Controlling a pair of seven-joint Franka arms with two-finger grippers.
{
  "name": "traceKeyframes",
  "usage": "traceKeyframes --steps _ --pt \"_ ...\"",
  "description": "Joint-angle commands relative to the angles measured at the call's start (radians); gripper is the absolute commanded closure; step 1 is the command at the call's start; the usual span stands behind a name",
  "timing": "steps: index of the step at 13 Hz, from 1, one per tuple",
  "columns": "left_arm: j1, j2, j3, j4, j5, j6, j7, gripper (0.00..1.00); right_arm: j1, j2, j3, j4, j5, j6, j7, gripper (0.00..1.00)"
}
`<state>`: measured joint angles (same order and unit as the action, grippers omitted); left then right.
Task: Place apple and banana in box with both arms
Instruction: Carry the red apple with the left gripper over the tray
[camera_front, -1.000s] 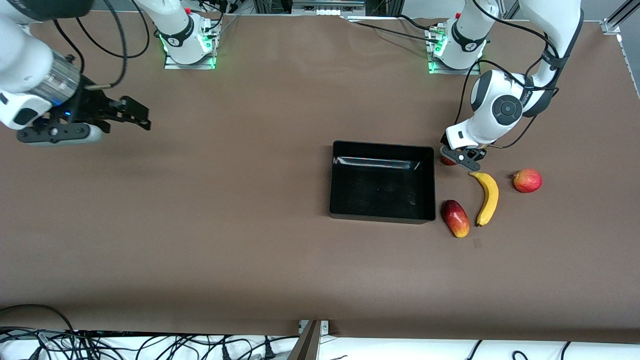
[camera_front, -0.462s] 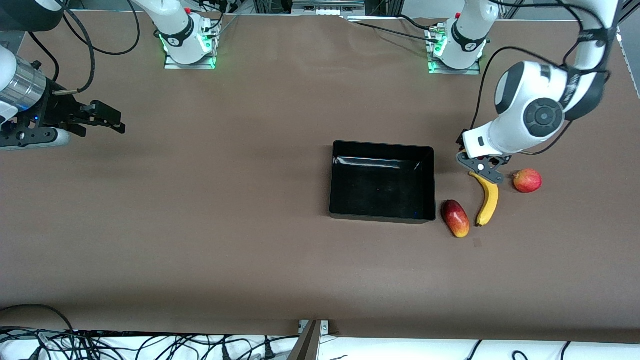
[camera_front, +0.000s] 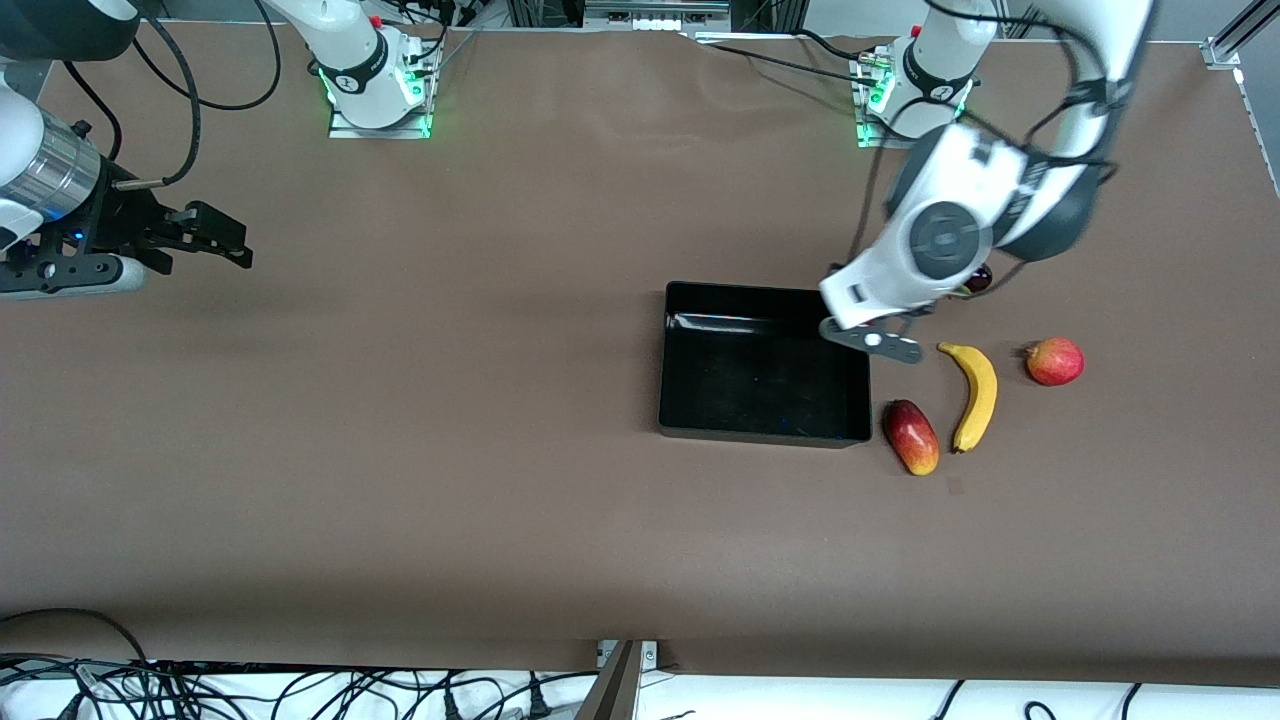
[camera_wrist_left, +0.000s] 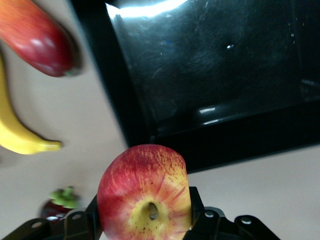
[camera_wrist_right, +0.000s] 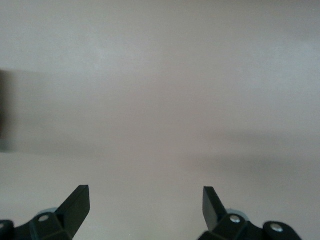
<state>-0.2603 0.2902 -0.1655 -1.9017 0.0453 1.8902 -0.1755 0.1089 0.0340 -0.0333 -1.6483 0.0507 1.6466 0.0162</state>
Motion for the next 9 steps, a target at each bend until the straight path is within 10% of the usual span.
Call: traceKeyframes --steps 1,9 --pt "-0.026 0.084 0.009 0.046 -0.021 0.061 -0.111 0.88 -0.003 -0.014 0.015 0.010 -0.040 -0.002 0.027 0.00" --pt "-0.037 0.198 0.009 -0.002 -0.018 0.222 -0.125 0.84 -0.018 0.026 0.004 0.044 -0.045 0.007 0.027 0.00"
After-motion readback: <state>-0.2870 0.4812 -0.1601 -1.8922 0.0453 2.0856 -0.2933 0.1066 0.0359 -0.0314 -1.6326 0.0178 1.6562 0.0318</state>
